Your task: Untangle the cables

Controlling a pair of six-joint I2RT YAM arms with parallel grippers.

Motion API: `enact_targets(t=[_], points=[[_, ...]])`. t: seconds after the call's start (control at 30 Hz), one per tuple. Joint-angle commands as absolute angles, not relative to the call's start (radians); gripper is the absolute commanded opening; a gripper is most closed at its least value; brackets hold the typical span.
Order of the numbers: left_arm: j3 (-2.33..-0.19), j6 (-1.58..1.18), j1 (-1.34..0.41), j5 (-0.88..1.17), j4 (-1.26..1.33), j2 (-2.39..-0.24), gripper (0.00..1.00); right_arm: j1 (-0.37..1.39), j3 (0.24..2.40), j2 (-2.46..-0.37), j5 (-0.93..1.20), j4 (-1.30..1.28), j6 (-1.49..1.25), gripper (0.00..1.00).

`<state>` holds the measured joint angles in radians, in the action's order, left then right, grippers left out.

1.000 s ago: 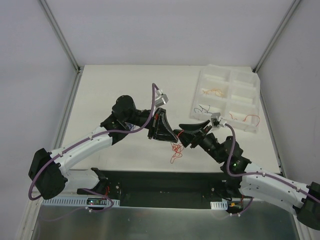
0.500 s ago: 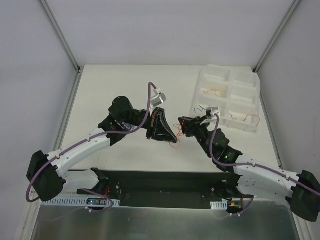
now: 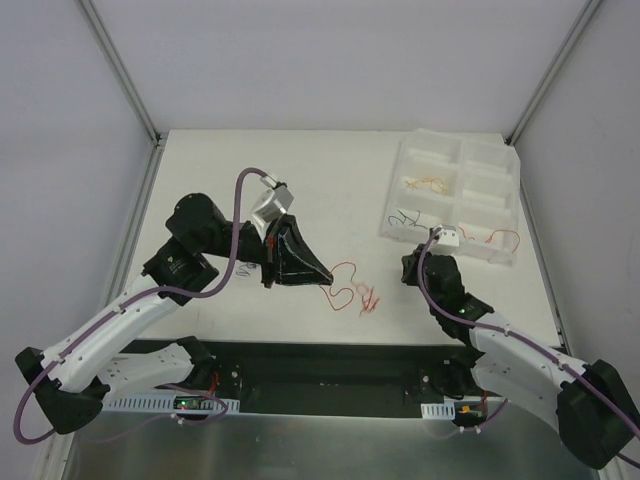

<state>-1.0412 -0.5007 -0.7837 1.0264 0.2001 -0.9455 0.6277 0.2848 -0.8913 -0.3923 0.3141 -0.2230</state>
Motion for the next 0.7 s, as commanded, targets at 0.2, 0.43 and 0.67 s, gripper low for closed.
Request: enact_targets(t=[0.2,0.43,0.67], points=[[-1.085,-0.436,-0.761,0.983,0.127,-0.979,0.0,0.572,0.307,-0.813,-0.204,0.181,-0.239,0.18],[-1.051,-0.443,-0.758,0.954,0.127,-1.014,0.0,0.572,0.408,-0.818,0.046,0.034,-0.222,0.5],[-0.968,-0.448,-0.723,0.855,0.08,-1.072,0.0,0.572,0.44,-0.813,0.116,-0.051,-0.242,0.64]])
